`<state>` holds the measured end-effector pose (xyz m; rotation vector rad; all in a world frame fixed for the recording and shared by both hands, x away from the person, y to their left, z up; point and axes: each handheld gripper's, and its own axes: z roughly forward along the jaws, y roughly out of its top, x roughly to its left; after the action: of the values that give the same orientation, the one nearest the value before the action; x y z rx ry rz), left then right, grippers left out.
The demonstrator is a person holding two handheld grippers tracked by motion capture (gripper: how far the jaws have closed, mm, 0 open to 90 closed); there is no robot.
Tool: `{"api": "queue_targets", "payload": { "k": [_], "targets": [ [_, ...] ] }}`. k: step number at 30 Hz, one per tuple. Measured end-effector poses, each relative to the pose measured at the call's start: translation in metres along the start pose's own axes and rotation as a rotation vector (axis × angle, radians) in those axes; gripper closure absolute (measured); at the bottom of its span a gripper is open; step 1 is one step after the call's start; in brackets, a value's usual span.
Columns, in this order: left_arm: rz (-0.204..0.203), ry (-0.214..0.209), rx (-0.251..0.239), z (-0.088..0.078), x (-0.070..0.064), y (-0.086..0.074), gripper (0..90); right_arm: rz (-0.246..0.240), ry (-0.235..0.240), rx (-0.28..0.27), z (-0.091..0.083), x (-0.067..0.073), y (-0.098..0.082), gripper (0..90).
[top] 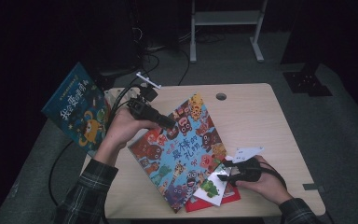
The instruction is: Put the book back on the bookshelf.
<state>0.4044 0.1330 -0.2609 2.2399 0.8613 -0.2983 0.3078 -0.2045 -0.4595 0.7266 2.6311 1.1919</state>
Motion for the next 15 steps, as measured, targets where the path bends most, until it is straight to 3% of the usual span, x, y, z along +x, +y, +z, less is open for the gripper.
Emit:
{"api": "queue_targets", "payload": {
  "k": [15],
  "targets": [
    [0.047,0.069,0.030,-0.021,-0.015,0.007,80.6,-0.001,-0.005,-0.001,0.000,0.000,0.000,40.1]
  ]
}}
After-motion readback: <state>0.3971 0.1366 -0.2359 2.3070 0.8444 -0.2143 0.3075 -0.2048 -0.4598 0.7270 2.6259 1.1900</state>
